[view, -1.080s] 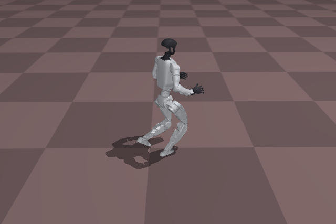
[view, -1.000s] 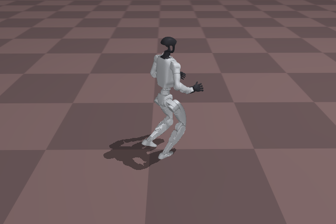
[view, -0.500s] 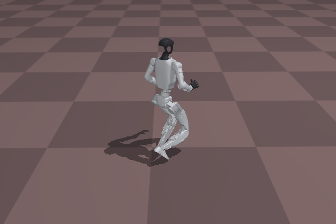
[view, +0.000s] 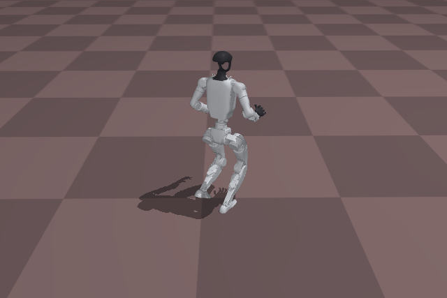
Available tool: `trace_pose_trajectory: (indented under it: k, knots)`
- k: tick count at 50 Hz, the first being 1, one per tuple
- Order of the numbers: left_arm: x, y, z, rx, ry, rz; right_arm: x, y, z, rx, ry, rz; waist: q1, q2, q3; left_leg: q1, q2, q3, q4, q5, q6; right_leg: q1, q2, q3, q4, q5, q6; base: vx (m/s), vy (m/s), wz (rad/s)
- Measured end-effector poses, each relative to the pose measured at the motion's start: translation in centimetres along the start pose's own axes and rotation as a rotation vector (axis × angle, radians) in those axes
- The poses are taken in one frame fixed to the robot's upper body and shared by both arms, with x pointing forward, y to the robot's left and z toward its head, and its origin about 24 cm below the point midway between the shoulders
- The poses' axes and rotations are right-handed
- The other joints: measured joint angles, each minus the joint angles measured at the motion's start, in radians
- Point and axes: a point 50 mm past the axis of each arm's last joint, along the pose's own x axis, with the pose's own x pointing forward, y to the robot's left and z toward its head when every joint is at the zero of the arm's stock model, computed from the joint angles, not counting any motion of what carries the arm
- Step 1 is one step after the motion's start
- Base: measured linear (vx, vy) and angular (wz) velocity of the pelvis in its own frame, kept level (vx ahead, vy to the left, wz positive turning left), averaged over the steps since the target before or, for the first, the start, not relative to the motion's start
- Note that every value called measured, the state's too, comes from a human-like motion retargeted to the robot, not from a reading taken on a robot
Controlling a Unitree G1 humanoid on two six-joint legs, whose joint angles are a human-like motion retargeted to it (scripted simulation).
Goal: Run
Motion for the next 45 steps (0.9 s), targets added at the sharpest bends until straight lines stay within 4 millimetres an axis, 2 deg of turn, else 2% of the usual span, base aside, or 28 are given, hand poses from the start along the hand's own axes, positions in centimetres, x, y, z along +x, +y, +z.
trace_pose_trajectory:
  k: [5,9,10,12,15,18,21,25,28,30,34,36,38,40,42,45]
  knots:
    - [-2.8,0.7,-1.6,0.008,0.092,-0.040,-0.2,0.8,0.8,0.105,0.007,0.009,0.028,-0.094,-0.049,-0.105,-0.148,0.060,-0.450,0.020,-0.019,0.178,-0.107,0.047,-0.123,0.194,0.142,0.04,0.06,0.77]
    - [-4.0,1.4,-2.3,0.013,0.138,-0.026,-0.2,1.1,1.8,0.147,-0.035,0.047,0.001,-0.172,-0.088,-0.130,-0.310,0.077,-0.788,0.086,-0.026,0.247,-0.235,0.048,-0.058,0.320,0.227,0.01,0.06,1.05]
    - [-4.2,1.6,-2.3,0.017,0.139,-0.021,-0.1,1.3,2.2,0.158,-0.052,0.054,-0.007,-0.189,-0.091,-0.131,-0.341,0.080,-0.816,0.089,-0.017,0.258,-0.260,0.051,-0.016,0.339,0.239,-0.05,0.02,0.92]
    - [-4.6,1.2,-2.3,0.023,0.140,-0.032,-0.7,1.9,2.5,0.167,-0.055,0.073,-0.020,-0.209,-0.091,-0.165,-0.373,0.092,-0.692,0.048,0.025,0.264,-0.300,0.050,0.122,0.359,0.247,-0.07,0.00,0.75]
    - [-4.1,1.5,-1.9,0.073,0.089,-0.027,-1.1,2.7,2.9,0.165,-0.067,0.089,-0.047,-0.231,-0.079,-0.163,-0.400,0.097,-0.498,-0.052,0.101,0.227,-0.359,0.046,0.347,0.366,0.236,-0.04,0.01,0.44]
    - [-1.0,1.9,-1.0,0.135,-0.024,0.033,-0.3,3.0,3.4,0.163,-0.097,0.068,-0.062,-0.219,-0.041,-0.080,-0.370,0.080,-0.438,-0.146,0.118,0.089,-0.374,0.049,0.482,0.303,0.160,-0.02,0.02,-0.13]
    - [1.0,1.5,0.3,0.111,-0.102,0.085,-0.6,2.7,3.2,0.178,-0.104,0.057,-0.089,-0.171,-0.041,0.056,-0.321,0.052,-0.499,-0.155,0.075,-0.064,-0.342,0.028,0.449,0.225,0.099,0.00,0.01,-0.22]
    - [2.2,1.0,1.9,0.032,-0.170,0.116,-1.6,2.2,2.6,0.200,-0.072,0.055,-0.131,-0.088,-0.069,0.233,-0.228,0.018,-0.605,-0.026,-0.040,-0.196,-0.231,-0.033,0.167,0.195,0.082,0.04,-0.03,0.06]
    - [2.5,0.4,3.1,-0.009,-0.238,0.080,-2.7,1.8,1.7,0.205,-0.017,0.039,-0.124,-0.014,-0.097,0.304,-0.124,0.000,-0.570,0.116,-0.121,-0.233,-0.075,-0.054,-0.149,0.225,0.102,0.02,-0.05,0.09]
    - [2.6,0.3,3.8,-0.019,-0.278,0.065,-3.1,1.3,1.5,0.210,0.000,0.015,-0.106,0.027,-0.106,0.321,-0.060,-0.008,-0.478,0.182,-0.149,-0.241,0.016,-0.053,-0.271,0.241,0.095,-0.04,-0.05,0.07]
    - [1.8,0.0,3.8,-0.027,-0.272,0.058,-3.0,0.9,1.6,0.200,-0.011,-0.010,-0.068,0.043,-0.089,0.296,0.009,-0.011,-0.177,0.196,-0.140,-0.250,0.082,-0.044,-0.102,0.151,0.011,-0.06,-0.06,0.34]
    - [1.4,-0.1,3.2,-0.014,-0.231,0.058,-2.1,0.6,2.0,0.179,-0.043,-0.027,-0.040,0.035,-0.061,0.240,0.040,-0.013,-0.026,0.149,-0.103,-0.220,0.087,-0.038,0.002,0.069,-0.034,-0.04,-0.05,0.58]
    - [1.0,0.0,2.4,0.002,-0.182,0.055,-0.6,0.2,2.6,0.154,-0.088,-0.050,-0.013,0.014,-0.035,0.143,0.056,-0.008,0.072,0.079,-0.047,-0.161,0.067,-0.027,0.051,-0.006,-0.054,-0.03,-0.04,0.82]
    - [0.3,0.4,1.6,0.011,-0.133,0.048,0.9,0.1,3.4,0.153,-0.136,-0.072,0.009,-0.019,-0.023,0.024,0.046,0.010,0.075,0.013,0.006,-0.082,0.033,-0.009,0.035,-0.041,-0.045,-0.01,-0.01,0.94]
    - [-0.9,0.9,0.8,0.018,-0.087,0.032,1.7,0.2,4.1,0.183,-0.162,-0.088,0.031,-0.059,-0.028,-0.067,0.001,0.038,-0.035,-0.015,0.029,0.011,-0.004,0.019,-0.015,-0.020,-0.005,0.03,0.03,0.95]
    - [-2.8,1.7,-0.3,0.022,-0.017,0.009,2.0,0.4,4.9,0.247,-0.178,-0.086,0.051,-0.130,-0.052,-0.141,-0.099,0.093,-0.342,-0.008,0.018,0.147,-0.083,0.052,-0.100,0.099,0.090,0.06,0.06,1.03]
